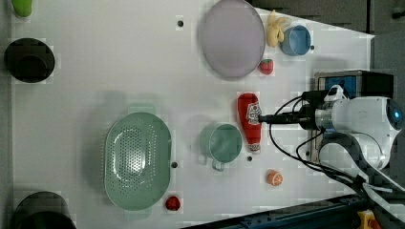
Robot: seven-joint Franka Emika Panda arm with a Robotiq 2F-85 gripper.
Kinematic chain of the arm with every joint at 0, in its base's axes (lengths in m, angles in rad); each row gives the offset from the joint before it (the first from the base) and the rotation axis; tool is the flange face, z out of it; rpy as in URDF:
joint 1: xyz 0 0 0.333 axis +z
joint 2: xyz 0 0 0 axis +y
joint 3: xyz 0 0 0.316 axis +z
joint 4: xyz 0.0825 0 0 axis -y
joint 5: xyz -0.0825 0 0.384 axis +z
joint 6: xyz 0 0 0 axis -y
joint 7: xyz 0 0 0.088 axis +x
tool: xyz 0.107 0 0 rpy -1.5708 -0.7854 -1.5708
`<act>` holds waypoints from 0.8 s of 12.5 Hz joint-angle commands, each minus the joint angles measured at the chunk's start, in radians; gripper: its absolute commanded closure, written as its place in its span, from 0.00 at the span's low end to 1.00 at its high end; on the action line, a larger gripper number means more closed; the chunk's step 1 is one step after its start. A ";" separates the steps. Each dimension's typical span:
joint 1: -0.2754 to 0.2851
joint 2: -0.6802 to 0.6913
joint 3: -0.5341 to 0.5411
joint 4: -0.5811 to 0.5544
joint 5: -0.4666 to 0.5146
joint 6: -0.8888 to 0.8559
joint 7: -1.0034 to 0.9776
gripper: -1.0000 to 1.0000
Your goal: Pick Ketchup from the table and place it in strainer.
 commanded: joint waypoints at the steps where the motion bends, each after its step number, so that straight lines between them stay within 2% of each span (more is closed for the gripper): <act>1: -0.001 0.097 0.000 0.008 0.002 0.079 -0.070 0.00; 6: 0.002 0.220 -0.001 0.010 0.002 0.197 -0.069 0.00; 7: 0.002 0.231 -0.001 0.010 0.002 0.214 -0.070 0.04; 10: 0.003 0.221 0.000 0.011 0.002 0.234 -0.066 0.37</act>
